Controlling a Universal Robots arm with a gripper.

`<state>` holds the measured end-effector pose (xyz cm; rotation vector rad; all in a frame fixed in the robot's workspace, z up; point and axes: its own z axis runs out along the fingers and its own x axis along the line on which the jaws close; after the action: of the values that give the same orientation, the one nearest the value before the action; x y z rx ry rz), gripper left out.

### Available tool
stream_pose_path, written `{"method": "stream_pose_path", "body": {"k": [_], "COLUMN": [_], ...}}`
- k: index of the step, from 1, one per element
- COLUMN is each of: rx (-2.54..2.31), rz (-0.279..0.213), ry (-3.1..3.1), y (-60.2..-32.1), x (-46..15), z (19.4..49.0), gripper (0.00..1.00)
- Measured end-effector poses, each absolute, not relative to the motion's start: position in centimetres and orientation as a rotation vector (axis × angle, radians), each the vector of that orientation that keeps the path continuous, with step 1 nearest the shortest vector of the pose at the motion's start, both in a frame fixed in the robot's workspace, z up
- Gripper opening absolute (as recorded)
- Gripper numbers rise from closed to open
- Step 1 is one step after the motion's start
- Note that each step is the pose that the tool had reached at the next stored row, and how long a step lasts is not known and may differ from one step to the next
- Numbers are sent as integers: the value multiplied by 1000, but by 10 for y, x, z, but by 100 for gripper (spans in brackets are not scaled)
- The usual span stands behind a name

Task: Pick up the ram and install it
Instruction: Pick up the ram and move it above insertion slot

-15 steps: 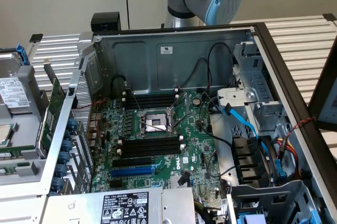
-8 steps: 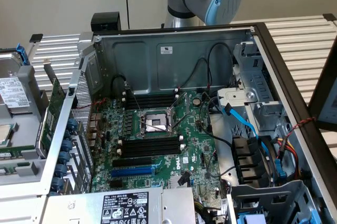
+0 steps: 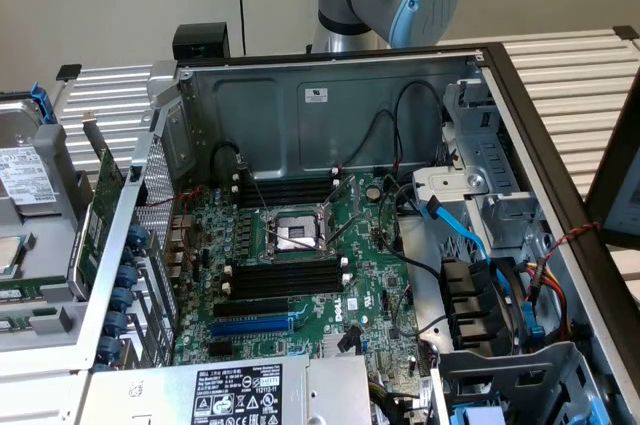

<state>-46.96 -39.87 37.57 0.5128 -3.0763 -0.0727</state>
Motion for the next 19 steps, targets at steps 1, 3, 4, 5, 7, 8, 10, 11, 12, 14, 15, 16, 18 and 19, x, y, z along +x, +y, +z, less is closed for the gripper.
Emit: {"method": "stream_pose_path", "body": {"k": [1, 3, 4, 5, 7, 8, 10, 11, 12, 14, 15, 16, 18, 19], "rx": [540, 595, 624, 651, 706, 733, 789, 816, 844, 897, 924, 952, 1003, 1032], "rz": [-72, -72, -71, -71, -70, -70, -69, -69, -68, -68, -67, -67, -66, -66], "ry": [-3071, -3060, -3054, -3048, -3035, -3028, -3013, -3005, -2997, -2981, -2973, -2963, -2945, -2935], "y": [-399, -399, -399, -399, -399, -399, -399, -399, -399, -399, -399, -399, -399, -399], "x": [-470, -470, -470, -470, -470, -470, -470, -470, -470, -470, -470, -470, -470, -470], "z": [375, 375, 375, 374, 374, 373, 373, 372, 372, 372, 372, 372, 372, 372], "gripper": [11, 11, 11, 11, 11, 11, 11, 11, 11, 11, 11, 11, 11, 11]}}
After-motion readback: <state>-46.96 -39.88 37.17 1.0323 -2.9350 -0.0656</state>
